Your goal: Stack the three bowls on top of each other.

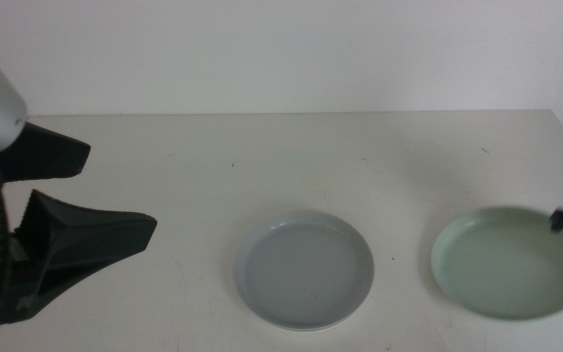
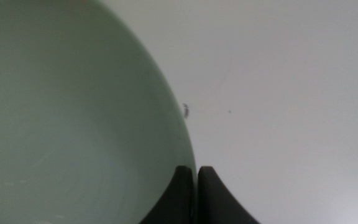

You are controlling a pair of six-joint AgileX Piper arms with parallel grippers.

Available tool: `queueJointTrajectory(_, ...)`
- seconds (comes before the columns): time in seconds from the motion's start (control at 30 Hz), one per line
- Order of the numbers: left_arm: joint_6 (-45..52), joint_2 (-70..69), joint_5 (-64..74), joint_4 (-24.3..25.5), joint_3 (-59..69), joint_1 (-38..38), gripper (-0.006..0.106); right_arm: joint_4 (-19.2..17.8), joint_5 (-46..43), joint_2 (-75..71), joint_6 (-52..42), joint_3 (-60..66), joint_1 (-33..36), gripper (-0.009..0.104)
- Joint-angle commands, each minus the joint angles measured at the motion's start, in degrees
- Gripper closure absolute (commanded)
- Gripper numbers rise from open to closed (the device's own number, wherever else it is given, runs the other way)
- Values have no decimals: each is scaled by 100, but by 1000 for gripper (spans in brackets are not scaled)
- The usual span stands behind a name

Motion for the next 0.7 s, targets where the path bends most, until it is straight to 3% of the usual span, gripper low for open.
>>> queueJointTrajectory(0.0,0,-39,-355,-168,-190,-26,-5,160,244,-614,-167,-394,-41,96)
queueJointTrajectory(0.17,0,-39,-355,-168,-190,-26,-5,786,892,-1087,-532,-1085,46,96)
queueJointTrajectory(0.67,0,-28,-355,-168,-190,-26,-5,806,1142,-75,-88,-2517,2524,95)
